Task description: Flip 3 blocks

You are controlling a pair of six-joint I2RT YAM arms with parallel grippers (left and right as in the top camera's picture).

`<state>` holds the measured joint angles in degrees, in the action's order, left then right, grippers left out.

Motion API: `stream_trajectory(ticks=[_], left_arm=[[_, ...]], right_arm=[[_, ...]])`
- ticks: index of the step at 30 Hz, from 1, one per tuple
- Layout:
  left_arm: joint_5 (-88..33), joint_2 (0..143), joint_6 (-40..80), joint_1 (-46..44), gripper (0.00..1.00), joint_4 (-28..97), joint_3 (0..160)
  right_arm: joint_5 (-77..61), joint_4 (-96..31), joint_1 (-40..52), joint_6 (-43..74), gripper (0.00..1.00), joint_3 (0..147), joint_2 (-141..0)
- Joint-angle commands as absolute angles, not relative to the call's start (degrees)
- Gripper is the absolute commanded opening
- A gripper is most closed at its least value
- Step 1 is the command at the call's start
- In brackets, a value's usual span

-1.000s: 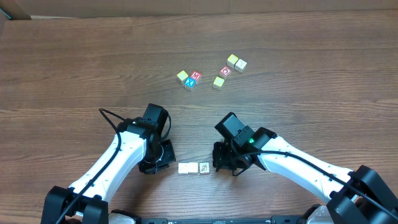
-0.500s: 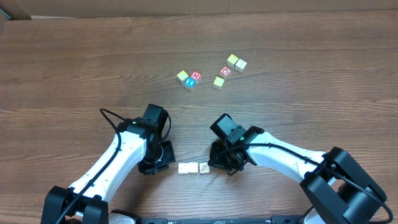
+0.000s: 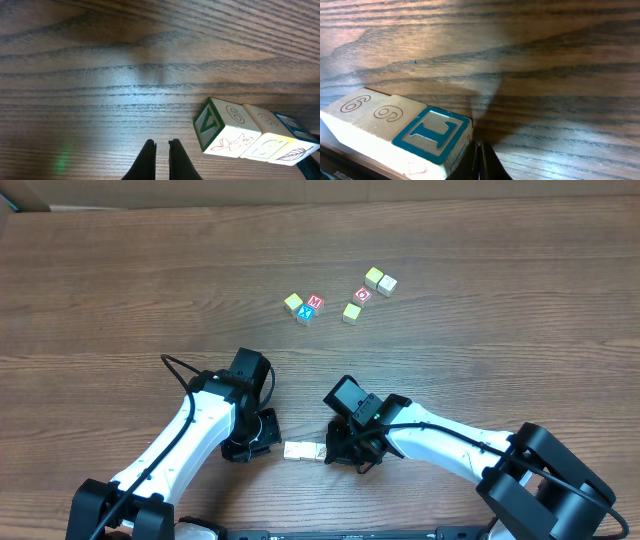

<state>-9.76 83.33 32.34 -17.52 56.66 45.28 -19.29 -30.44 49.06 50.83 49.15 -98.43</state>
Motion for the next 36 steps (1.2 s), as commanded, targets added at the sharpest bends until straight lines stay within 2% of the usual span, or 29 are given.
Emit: stream_trajectory(ticks=[1, 10, 21, 36], left_arm=[[-10.52, 83.53, 29.80, -17.28, 0.04, 56.80, 46.04], [-11.53, 83.55, 28.25, -17.89, 0.04, 55.92, 43.64], [-7.38, 83.59, 28.14, -26.11, 0.04, 48.64, 42.41], [-7.55, 83.94, 32.14, -26.28, 0.04, 49.65, 42.41]], right_arm=[[-18.02, -30.06, 49.10, 51.27, 0.04, 50.37, -98.83], [-18.00, -30.02, 49.06, 51.00, 0.04, 50.37, -98.83], [-18.04, -29.67, 49.08, 50.57, 0.04, 50.37, -98.83], [-18.09, -29.87, 49.12, 49.69, 0.04, 50.37, -98.83]])
